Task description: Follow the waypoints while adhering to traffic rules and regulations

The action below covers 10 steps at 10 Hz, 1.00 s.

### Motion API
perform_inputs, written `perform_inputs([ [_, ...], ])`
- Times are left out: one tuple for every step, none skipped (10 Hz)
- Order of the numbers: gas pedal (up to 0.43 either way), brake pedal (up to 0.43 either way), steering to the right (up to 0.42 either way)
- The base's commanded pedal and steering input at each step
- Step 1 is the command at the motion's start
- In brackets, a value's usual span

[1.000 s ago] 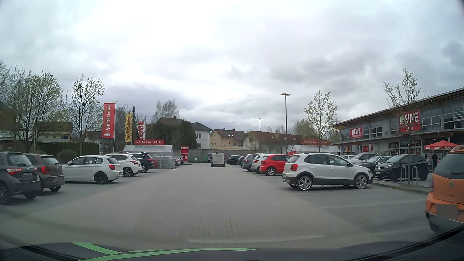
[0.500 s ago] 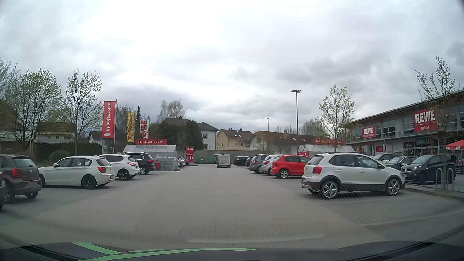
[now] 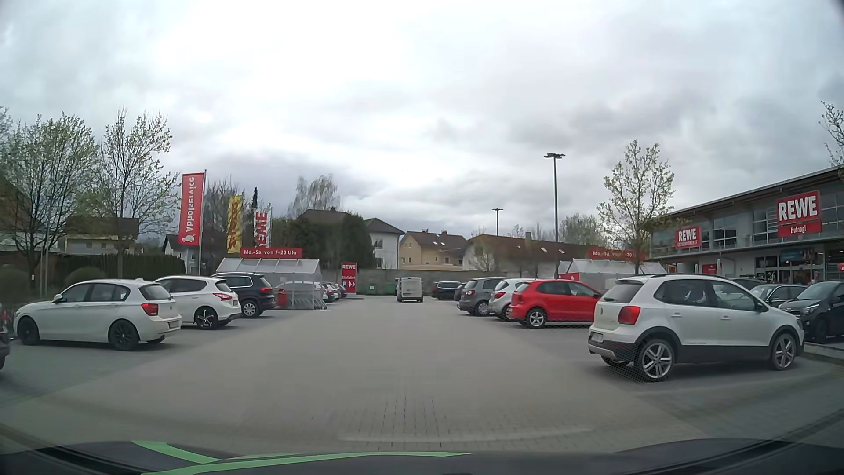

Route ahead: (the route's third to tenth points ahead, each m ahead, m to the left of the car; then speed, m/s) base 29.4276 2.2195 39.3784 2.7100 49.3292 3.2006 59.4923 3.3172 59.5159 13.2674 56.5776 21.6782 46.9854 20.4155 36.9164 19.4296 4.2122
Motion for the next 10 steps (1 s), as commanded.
perform_inputs([
  [0.0,0.055,0.018],
  [0.0,0.116,0.019],
  [0.0,0.14,0.019],
  [0.0,0.152,0.019],
  [0.0,0.165,0.019],
  [0.0,0.171,0.02],
  [0.0,0.183,0.019],
  [0.0,0.195,0.019],
  [0.0,0.201,0.019],
  [0.0,0.201,0.019],
])
